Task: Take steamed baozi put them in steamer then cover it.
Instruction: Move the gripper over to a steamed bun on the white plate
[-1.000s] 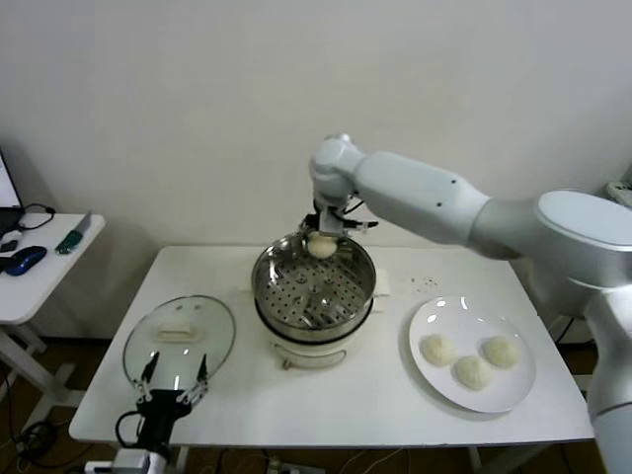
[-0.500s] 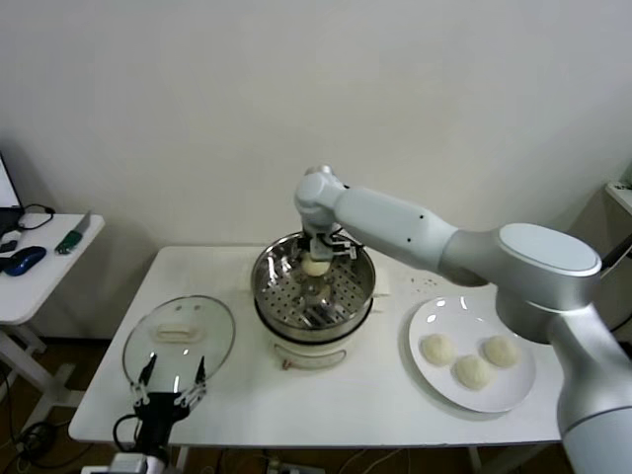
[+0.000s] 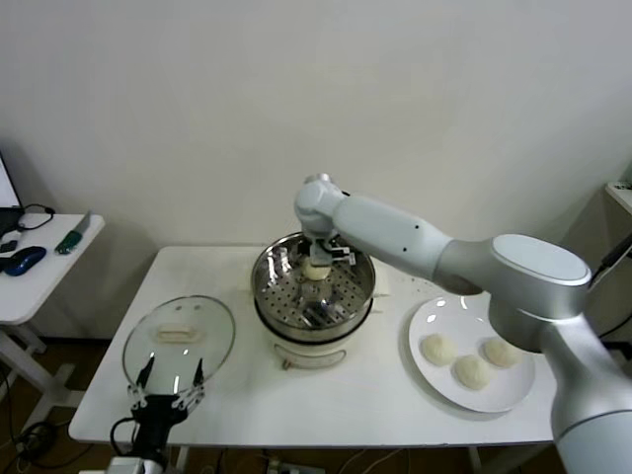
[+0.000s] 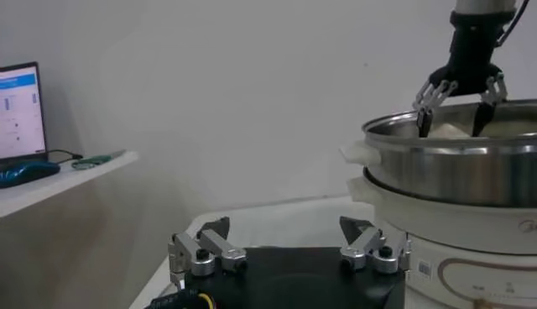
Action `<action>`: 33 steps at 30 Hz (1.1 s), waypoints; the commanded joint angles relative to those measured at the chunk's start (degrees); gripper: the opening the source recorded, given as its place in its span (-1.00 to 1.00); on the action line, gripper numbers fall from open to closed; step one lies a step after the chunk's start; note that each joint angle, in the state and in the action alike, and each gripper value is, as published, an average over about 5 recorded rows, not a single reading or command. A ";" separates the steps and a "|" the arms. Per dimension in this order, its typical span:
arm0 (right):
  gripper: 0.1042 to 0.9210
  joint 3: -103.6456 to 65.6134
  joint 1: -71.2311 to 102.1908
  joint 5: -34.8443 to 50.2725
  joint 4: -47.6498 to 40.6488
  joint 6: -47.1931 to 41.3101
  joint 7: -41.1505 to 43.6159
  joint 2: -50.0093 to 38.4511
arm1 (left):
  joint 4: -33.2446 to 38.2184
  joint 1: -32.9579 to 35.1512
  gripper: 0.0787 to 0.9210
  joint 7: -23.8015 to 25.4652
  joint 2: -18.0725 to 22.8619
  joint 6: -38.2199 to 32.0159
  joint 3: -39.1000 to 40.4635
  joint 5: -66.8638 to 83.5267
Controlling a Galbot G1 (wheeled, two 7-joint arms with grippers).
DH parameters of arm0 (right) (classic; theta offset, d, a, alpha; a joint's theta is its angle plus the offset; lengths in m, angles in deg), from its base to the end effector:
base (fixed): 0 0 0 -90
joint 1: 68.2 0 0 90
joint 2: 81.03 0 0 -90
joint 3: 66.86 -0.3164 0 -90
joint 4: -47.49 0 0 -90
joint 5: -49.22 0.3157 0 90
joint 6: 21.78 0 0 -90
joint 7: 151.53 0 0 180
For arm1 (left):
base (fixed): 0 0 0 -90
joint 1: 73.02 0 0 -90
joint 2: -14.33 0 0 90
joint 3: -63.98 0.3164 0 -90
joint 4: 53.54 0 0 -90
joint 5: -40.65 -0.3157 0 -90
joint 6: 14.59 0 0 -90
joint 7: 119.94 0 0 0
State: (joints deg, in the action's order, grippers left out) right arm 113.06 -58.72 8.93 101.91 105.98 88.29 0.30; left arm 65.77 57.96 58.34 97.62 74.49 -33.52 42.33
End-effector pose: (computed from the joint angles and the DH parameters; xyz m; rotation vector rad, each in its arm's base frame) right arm 0.5259 0.1784 -0.0874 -1.7403 0.0301 -2.5443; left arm 0.1034 0.0546 -0.2972 0.1058 -2.9554 -0.2152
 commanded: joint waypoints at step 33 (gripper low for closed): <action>0.76 27.16 -15.70 68.63 27.36 -57.18 -2.81 -47.94 | 1.64 0.16 0.77 0.67 -1.81 0.88 1.10 1.87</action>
State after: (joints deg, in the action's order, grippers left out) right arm 138.06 -77.31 72.78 124.99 56.96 86.26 -38.20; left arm 67.47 58.11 58.93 95.97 75.17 -32.43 44.13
